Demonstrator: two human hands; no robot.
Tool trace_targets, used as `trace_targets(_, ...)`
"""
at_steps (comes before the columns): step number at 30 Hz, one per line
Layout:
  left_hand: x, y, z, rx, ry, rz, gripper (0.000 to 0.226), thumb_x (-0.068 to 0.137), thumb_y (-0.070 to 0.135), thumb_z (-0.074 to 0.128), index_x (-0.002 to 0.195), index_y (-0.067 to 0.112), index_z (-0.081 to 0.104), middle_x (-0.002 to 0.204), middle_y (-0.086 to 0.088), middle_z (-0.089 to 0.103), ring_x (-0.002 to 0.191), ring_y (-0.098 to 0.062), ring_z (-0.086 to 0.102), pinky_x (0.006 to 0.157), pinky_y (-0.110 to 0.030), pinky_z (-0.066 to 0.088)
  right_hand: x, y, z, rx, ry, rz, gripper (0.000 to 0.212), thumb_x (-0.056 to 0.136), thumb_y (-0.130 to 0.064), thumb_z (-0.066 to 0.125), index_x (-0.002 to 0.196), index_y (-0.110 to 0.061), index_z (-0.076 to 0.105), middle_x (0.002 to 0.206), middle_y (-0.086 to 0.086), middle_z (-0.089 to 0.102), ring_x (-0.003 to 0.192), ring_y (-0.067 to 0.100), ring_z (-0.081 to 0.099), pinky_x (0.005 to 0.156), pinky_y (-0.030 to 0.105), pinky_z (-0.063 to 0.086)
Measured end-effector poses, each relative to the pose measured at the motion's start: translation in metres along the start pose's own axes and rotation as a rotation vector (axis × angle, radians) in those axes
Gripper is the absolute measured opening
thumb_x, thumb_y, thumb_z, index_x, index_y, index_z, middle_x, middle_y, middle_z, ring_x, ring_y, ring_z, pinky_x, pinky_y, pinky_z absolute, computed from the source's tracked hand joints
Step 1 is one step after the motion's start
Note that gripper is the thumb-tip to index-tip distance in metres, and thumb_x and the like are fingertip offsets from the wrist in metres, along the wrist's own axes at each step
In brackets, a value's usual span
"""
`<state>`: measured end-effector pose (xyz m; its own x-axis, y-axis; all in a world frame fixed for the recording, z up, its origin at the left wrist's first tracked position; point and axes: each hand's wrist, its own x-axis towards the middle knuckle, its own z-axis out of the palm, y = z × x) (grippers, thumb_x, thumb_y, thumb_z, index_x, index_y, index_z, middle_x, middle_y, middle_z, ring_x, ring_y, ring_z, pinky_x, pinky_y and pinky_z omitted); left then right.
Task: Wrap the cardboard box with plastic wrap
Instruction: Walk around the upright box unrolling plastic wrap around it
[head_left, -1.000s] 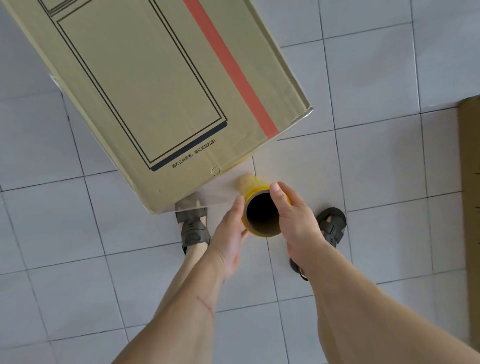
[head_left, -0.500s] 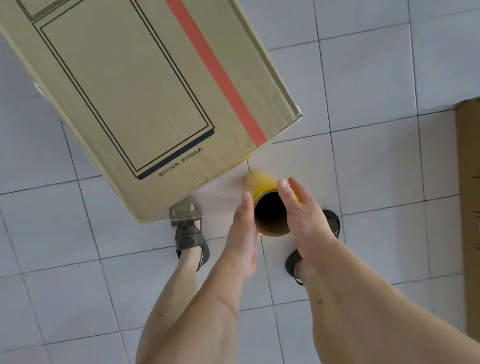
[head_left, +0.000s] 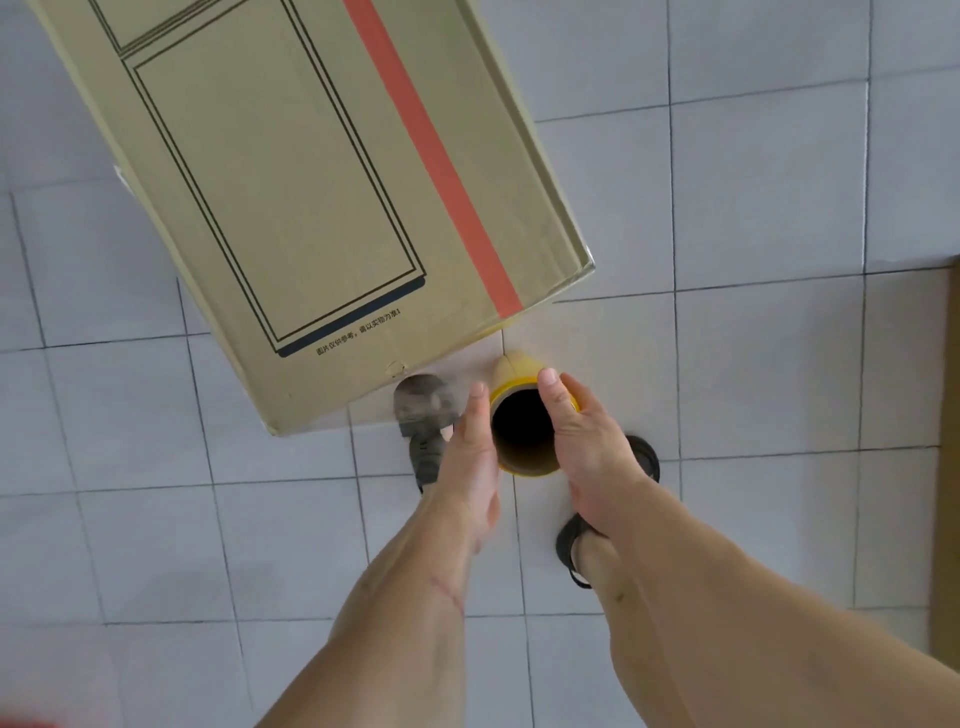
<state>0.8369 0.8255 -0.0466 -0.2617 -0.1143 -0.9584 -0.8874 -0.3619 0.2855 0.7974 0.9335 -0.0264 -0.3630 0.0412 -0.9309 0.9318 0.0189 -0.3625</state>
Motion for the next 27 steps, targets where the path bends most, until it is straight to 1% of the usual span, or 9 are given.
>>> trace_targets(4,0.004,-0.002,-0.001,-0.079,-0.084,-0.023,0.106,0.064,0.092,0.055,0.149,0.03,0.049,0.135,0.002,0.07,0.128,-0.015,0.062,0.111,-0.038,0.047,-0.005,-0.009,-0.002,-0.087,0.073,0.034,0.069,0.089,-0.066,0.053,0.148,-0.033,0.043,0.137,-0.002,0.053,0.115,0.015,0.05,0.094,0.03,0.037)
trace_targets(7,0.004,-0.011,-0.001,-0.082,-0.202,-0.077,0.107,0.062,0.094,0.06,0.15,0.033,0.048,0.137,0.004,0.069,0.133,-0.016,0.06,0.118,-0.047,0.042,-0.001,-0.015,-0.009,-0.245,0.119,0.026,0.069,0.087,-0.066,0.056,0.146,-0.031,0.044,0.138,0.001,0.055,0.119,0.021,0.053,0.101,0.037,0.043)
trace_targets(9,0.003,-0.008,0.001,-0.022,-0.244,-0.054,0.099,0.069,0.095,0.052,0.149,0.036,0.05,0.136,0.008,0.069,0.133,-0.012,0.059,0.12,-0.047,0.039,0.0,-0.02,-0.012,-0.231,0.115,0.03,0.071,0.087,-0.064,0.059,0.147,-0.031,0.043,0.135,-0.002,0.053,0.116,0.019,0.051,0.095,0.033,0.041)
trace_targets(11,0.006,0.001,0.002,0.018,-0.209,-0.052,0.102,0.068,0.098,0.045,0.148,0.035,0.052,0.136,0.009,0.069,0.133,-0.011,0.058,0.121,-0.044,0.038,0.002,-0.017,-0.017,-0.117,0.073,0.032,0.075,0.083,-0.064,0.063,0.148,-0.032,0.041,0.134,-0.008,0.05,0.117,0.014,0.047,0.095,0.031,0.036)
trace_targets(14,0.012,0.012,0.006,0.083,-0.144,-0.065,0.121,0.048,0.107,0.045,0.15,0.041,0.047,0.146,0.01,0.059,0.139,-0.012,0.049,0.123,-0.044,0.033,0.0,-0.005,-0.023,-0.042,-0.002,0.048,0.087,0.071,-0.082,0.06,0.144,-0.037,0.045,0.137,-0.014,0.055,0.129,0.01,0.048,0.11,0.036,0.033)
trace_targets(18,0.003,0.012,0.027,-0.037,-0.14,-0.042,0.08,0.083,0.083,0.041,0.142,0.031,0.058,0.129,0.008,0.073,0.127,-0.011,0.062,0.109,-0.035,0.047,0.002,-0.014,-0.03,-0.057,-0.027,0.032,0.055,0.089,-0.075,0.037,0.134,-0.044,0.047,0.123,-0.021,0.055,0.117,-0.001,0.048,0.104,0.03,0.031)
trace_targets(22,-0.005,-0.006,0.058,-0.133,-0.21,0.016,0.075,0.096,0.073,0.024,0.145,0.026,0.056,0.136,0.005,0.07,0.131,-0.01,0.062,0.1,-0.033,0.051,0.016,-0.035,-0.051,-0.132,0.039,-0.019,0.041,0.094,-0.06,0.051,0.129,-0.039,0.057,0.117,-0.015,0.062,0.107,0.001,0.056,0.086,0.021,0.042)
trace_targets(24,-0.004,-0.007,0.068,-0.089,-0.187,0.088,0.078,0.096,0.076,0.025,0.147,0.024,0.054,0.141,0.002,0.067,0.134,-0.011,0.059,0.108,-0.038,0.047,0.021,-0.04,-0.063,-0.115,0.013,-0.012,0.042,0.093,-0.055,0.058,0.13,-0.037,0.058,0.117,-0.014,0.063,0.105,0.0,0.057,0.083,0.02,0.042)
trace_targets(27,0.003,-0.009,0.068,0.003,-0.082,0.175,0.085,0.091,0.086,0.032,0.144,0.024,0.055,0.142,0.002,0.064,0.138,-0.017,0.054,0.119,-0.051,0.035,0.025,-0.042,-0.068,-0.072,-0.062,0.018,0.067,0.084,-0.06,0.067,0.142,-0.031,0.05,0.131,-0.007,0.059,0.121,0.013,0.055,0.098,0.029,0.04)
